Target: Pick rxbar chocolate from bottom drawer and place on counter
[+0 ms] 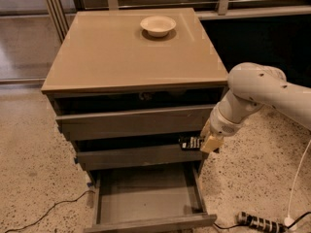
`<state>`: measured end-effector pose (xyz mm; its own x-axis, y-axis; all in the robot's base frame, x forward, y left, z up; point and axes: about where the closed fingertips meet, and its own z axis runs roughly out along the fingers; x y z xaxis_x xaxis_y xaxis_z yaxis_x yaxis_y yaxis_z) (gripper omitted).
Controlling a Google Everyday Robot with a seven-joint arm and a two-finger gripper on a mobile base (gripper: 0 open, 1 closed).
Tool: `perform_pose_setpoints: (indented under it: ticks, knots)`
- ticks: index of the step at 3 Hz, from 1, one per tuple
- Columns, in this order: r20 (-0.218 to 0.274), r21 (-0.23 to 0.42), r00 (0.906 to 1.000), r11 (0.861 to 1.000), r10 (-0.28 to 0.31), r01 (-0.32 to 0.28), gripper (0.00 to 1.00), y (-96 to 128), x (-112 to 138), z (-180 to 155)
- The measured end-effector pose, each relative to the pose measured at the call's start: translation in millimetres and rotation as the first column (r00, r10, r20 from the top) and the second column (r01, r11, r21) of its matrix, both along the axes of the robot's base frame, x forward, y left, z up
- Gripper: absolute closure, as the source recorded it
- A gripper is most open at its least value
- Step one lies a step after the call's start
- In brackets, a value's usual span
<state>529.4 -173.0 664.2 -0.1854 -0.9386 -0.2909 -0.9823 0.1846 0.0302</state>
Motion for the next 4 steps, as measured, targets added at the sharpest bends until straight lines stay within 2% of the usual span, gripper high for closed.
perform_pose_setpoints:
  ticks: [2, 4]
  knots:
    - [0.014, -0.003, 0.9999, 1.000, 0.003, -0.003, 1.00, 3, 5, 11]
    - [0.042, -0.028, 0.9991, 1.000, 0.002, -0.001, 1.00, 10, 22, 68]
